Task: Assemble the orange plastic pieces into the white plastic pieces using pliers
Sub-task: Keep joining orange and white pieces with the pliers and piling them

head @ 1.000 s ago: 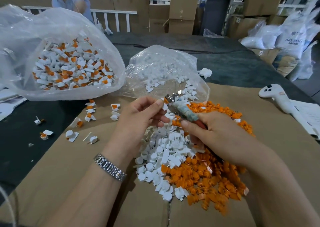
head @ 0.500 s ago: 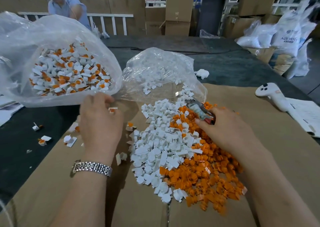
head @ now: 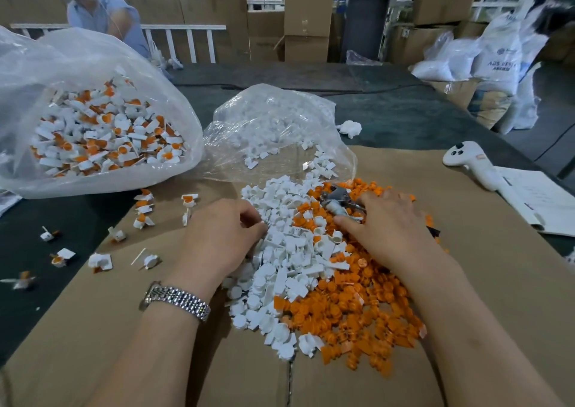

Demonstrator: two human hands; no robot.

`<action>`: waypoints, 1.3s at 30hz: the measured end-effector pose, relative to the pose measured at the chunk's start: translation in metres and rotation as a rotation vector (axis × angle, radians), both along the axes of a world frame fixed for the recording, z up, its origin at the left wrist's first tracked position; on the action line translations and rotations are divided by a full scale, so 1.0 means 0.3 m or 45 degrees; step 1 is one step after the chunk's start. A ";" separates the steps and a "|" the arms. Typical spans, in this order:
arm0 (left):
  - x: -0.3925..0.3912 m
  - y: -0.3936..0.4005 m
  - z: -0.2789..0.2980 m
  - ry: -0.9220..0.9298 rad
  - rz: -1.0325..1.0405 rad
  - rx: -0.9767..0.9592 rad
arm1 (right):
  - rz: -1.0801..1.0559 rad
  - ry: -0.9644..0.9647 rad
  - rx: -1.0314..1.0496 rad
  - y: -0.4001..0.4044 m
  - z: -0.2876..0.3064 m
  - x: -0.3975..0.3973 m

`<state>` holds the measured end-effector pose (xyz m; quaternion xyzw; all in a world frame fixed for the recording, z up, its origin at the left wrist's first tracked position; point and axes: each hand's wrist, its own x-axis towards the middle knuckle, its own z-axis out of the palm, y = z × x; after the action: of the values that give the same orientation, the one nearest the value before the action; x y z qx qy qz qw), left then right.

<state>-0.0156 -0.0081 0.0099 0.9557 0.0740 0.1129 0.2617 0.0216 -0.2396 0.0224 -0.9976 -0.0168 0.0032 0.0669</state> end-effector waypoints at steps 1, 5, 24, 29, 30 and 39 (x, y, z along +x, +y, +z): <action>-0.003 0.001 0.000 -0.017 0.012 -0.054 | 0.007 0.001 0.023 -0.004 0.004 0.001; -0.004 0.013 0.006 -0.134 0.050 -0.419 | 0.170 -0.054 0.379 -0.045 0.051 -0.003; -0.018 -0.017 0.045 0.150 -0.255 -1.857 | 0.465 -0.064 0.795 -0.052 0.097 -0.037; -0.028 -0.041 0.052 0.192 -0.398 -1.904 | 0.538 0.138 1.333 -0.016 0.114 -0.070; -0.028 -0.044 0.053 0.194 -0.413 -1.908 | 0.535 0.186 1.457 -0.007 0.114 -0.074; -0.037 -0.054 0.057 0.128 -0.515 -1.870 | 0.581 0.032 1.516 0.027 0.096 -0.081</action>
<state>-0.0268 -0.0243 0.0270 0.5351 -0.0347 -0.0591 0.8420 -0.0027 -0.2316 0.0511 -0.7607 -0.2270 0.0193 0.6078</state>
